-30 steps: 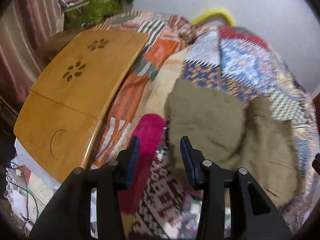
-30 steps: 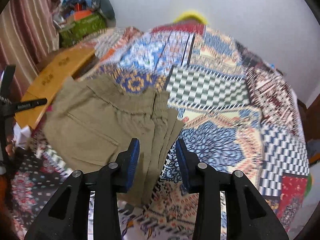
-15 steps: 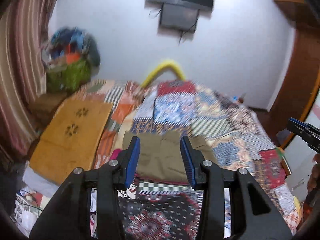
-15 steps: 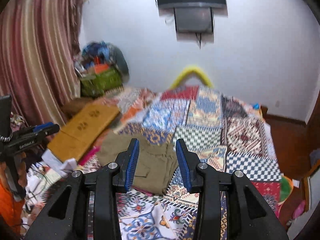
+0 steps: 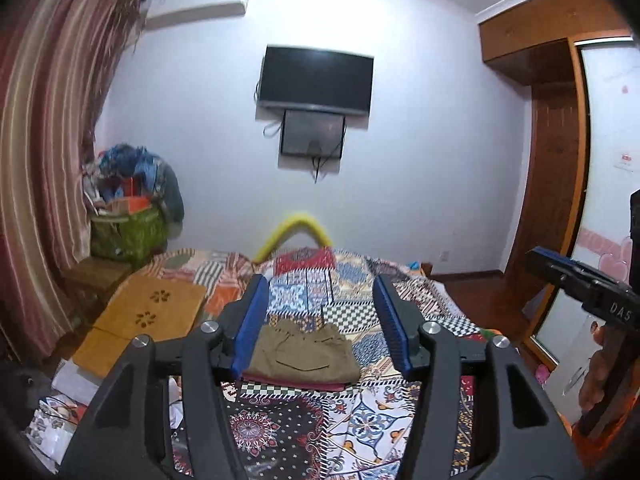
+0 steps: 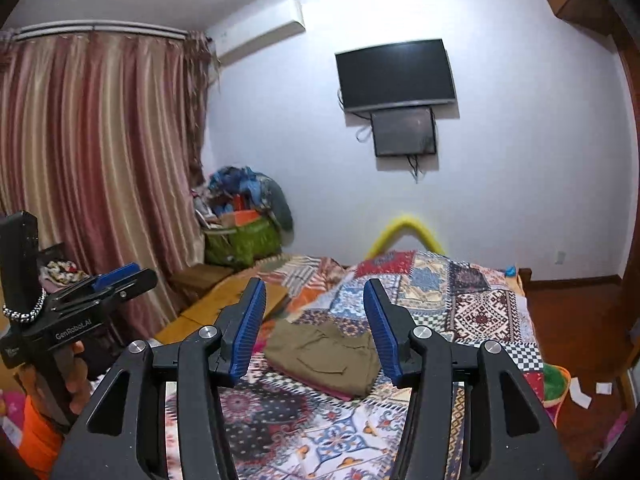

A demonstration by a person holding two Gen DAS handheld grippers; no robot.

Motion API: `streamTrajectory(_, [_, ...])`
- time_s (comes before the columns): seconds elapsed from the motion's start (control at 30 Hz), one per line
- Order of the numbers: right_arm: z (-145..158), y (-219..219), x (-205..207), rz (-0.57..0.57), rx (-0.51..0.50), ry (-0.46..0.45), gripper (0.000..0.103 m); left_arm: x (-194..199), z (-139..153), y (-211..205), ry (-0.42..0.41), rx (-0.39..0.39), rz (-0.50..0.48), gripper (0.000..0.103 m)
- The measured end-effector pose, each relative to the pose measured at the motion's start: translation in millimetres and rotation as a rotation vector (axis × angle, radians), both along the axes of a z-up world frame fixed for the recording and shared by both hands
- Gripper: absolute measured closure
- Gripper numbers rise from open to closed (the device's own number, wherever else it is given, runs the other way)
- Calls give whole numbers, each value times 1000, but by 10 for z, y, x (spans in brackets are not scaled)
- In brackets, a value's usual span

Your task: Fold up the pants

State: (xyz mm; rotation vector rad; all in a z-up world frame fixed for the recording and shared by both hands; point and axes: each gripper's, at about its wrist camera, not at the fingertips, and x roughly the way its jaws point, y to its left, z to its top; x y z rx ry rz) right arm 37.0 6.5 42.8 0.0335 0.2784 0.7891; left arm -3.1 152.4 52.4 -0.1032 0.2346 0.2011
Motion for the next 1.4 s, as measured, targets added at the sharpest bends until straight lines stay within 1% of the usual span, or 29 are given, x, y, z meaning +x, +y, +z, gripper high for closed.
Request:
streamTrajectory(0.03, [4, -15, -49, 8, 7, -5, 56, -86, 25, -62, -15, 6, 0, 41])
streamTrajectory(0.1, [15, -52, -169, 20, 18, -21, 51, -243, 64, -172, -33, 19, -6, 35])
streamTrajectory(0.13, [16, -63, -217, 24, 23, -29, 45, -305, 76, -218, -40, 26, -7, 34])
streamTrajectory(0.17, [20, -79, -270, 25, 29, -41, 40, -364, 85, -259, -46, 29, -5, 28])
streamTrajectory(0.2, [20, -91, -317, 21, 31, -54, 38, -447, 92, -306, -56, 32, -3, 22])
streamTrajectory(0.3, [20, -119, -442, 14, 33, -89, 28, -592, 82, -365, -77, 33, 6, 13])
streamTrajectory(0.37, [22, -121, -494, 7, 38, -104, 18, -682, 73, -403, -87, 36, 10, 9])
streamTrajectory(0.47, [33, -138, -573, 2, 46, -110, 9, -793, 52, -451, -101, 42, 9, 0])
streamTrajectory(0.5, [26, -133, -575, -2, 45, -109, 7, -851, 41, -482, -107, 45, 15, 0])
streamTrajectory(0.57, [10, -139, -601, -12, 48, -111, 0, -908, 23, -498, -105, 45, 17, 0])
streamTrajectory(0.7, [-14, -144, -649, -18, 42, -108, 0, -912, 6, -511, -93, 29, 21, 0])
streamTrajectory(0.83, [-37, -157, -670, -25, 43, -106, 0, -951, -25, -555, -91, 38, 36, 0])
streamTrajectory(1.4, [-107, -227, -760, -38, 39, -105, 0, -919, -77, -575, -94, 24, 22, 0])
